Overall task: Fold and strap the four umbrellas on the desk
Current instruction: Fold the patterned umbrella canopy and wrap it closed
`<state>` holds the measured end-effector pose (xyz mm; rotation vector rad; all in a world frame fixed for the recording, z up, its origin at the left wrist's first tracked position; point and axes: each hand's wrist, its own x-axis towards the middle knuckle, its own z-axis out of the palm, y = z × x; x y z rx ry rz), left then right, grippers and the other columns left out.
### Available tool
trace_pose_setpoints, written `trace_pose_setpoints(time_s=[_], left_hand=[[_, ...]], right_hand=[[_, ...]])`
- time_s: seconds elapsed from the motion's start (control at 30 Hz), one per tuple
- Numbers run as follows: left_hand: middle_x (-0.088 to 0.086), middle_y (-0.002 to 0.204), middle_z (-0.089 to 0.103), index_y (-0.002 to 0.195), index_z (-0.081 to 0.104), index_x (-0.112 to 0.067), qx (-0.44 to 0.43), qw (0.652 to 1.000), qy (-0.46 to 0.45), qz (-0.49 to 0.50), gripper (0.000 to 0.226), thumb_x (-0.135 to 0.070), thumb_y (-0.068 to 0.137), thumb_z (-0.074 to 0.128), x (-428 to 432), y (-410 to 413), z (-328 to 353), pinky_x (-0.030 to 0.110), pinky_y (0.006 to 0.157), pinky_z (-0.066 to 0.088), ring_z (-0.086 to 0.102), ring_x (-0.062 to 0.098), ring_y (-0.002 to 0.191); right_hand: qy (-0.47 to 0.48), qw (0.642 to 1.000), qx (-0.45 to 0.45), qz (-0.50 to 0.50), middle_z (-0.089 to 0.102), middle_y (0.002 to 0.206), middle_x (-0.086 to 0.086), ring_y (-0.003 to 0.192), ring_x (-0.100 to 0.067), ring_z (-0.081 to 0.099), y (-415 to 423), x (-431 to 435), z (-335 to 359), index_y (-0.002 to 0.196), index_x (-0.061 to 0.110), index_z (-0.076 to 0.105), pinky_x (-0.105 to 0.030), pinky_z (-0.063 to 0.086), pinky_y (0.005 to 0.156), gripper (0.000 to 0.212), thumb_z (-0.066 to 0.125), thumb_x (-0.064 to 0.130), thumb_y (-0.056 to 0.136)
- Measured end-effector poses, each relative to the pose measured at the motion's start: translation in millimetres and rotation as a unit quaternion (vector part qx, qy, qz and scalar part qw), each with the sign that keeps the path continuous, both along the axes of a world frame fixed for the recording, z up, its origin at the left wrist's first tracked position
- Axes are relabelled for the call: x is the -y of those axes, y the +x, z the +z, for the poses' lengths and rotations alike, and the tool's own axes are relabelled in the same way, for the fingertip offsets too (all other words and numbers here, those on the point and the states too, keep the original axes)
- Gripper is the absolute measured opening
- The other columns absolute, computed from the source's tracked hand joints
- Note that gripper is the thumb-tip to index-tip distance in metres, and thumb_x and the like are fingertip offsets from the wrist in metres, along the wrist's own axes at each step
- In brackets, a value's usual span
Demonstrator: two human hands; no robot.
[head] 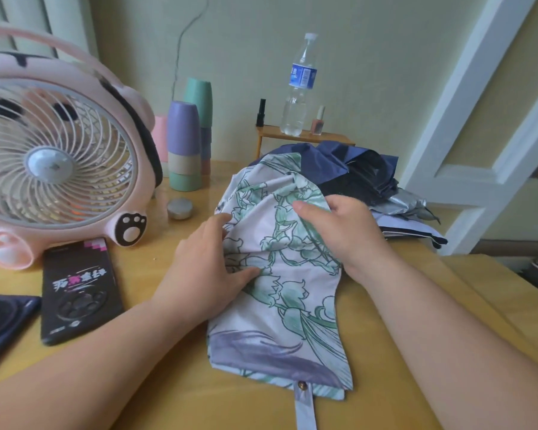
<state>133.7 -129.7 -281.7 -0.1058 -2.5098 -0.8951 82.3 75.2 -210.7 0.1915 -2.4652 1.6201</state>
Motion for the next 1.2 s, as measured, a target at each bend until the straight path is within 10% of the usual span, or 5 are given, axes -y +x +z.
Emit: trace_pose_setpoints(time_s=[0.37,0.63,0.9,1.0,1.2], left_hand=[[-0.019,0.100,0.057,0.147,0.029,-0.031,-0.062,0.997,0.043,-0.019,0.093,-0.037,0.075,0.086,1.3,7.2,4.7,0.034,0.084,0.038,0.043,0.007,0.083],[-0.023,0.112,0.060,0.151,0.008,-0.057,0.035,0.981,0.095,-0.167,0.126,-0.062,0.053,0.087,6.3,27.1,13.5,0.027,0.099,0.048,0.061,0.008,0.104],[0.007,0.118,0.070,0.151,0.033,-0.036,0.110,0.910,0.321,-0.239,0.091,-0.019,0.074,0.081,19.5,46.0,37.0,0.031,0.094,0.054,0.066,0.017,0.111],[0.000,0.099,0.078,0.127,0.050,-0.029,0.049,0.920,0.372,-0.112,0.051,-0.008,0.088,0.076,9.1,48.4,38.1,0.028,0.078,0.055,0.071,0.011,0.085],[-0.008,0.090,0.077,0.102,0.051,-0.029,0.026,0.946,0.311,-0.084,0.040,-0.008,0.084,0.079,-10.3,39.8,33.9,0.038,0.079,0.057,0.071,0.017,0.081]], right_hand=[[-0.078,0.995,-0.056,0.003,0.069,0.084,-0.024,0.075,-0.023,0.061,19.6,-3.7,30.7,0.077,0.004,0.070,-0.037,0.047,0.073,0.016,0.070,0.013,0.091],[-0.228,0.949,0.067,0.205,0.073,0.102,-0.027,0.099,-0.037,0.071,107.9,-22.4,-14.9,0.095,0.009,0.077,-0.048,0.052,0.088,0.027,0.060,0.003,0.074],[-0.102,0.981,0.057,0.152,0.075,0.097,-0.019,0.097,-0.034,0.071,92.7,-5.7,-22.5,0.094,0.011,0.076,-0.049,0.053,0.097,0.022,0.068,0.029,0.085],[-0.212,0.969,0.051,0.120,0.076,0.082,-0.009,0.087,-0.024,0.070,92.4,-1.2,-24.6,0.076,0.016,0.080,-0.033,0.055,0.086,0.034,0.055,0.002,0.094],[-0.352,0.915,0.125,0.153,0.070,0.107,-0.033,0.109,-0.048,0.067,84.8,-1.9,-38.9,0.093,-0.003,0.076,-0.064,0.044,0.106,0.027,0.056,0.004,0.076]])
